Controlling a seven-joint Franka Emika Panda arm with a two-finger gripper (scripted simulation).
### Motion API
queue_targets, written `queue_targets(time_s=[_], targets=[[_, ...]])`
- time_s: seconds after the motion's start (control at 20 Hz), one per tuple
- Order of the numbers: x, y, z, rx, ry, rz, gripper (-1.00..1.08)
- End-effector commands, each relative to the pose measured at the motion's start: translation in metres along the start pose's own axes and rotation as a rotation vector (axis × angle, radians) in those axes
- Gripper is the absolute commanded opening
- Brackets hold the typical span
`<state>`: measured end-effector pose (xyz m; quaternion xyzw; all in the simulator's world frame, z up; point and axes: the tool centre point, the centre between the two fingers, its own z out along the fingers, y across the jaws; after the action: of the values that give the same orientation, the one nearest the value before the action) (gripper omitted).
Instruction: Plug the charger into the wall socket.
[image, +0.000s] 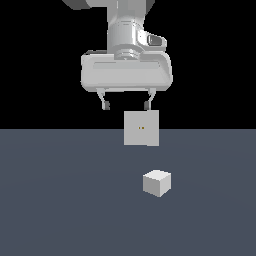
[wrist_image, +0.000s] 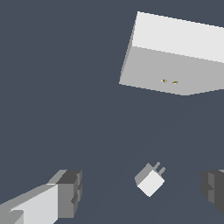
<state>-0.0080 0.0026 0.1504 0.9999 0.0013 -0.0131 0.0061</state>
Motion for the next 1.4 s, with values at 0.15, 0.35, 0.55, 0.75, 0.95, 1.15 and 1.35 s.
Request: queue_targets(time_s=[0.15,0.35,0.55,0.75,0.95,1.15,1.35], targets=[[-0.001,0.001,0.001,0.0,0.002,0.007,1.0],[-0.004,0.004,0.004,-0.002,0.01,0.04,1.0],[-0.009,0.01,0.011,-0.005,0.024,0.097,1.0],[-0.017,0.017,0.02,-0.009,0.044,0.178,1.0],[-0.028,0.026,0.032,-0.014,0.069,0.279,1.0],[-0.04,0.034,0.045,-0.02,0.096,0.387,1.0],[-0.051,0.04,0.057,-0.025,0.122,0.49,1.0]])
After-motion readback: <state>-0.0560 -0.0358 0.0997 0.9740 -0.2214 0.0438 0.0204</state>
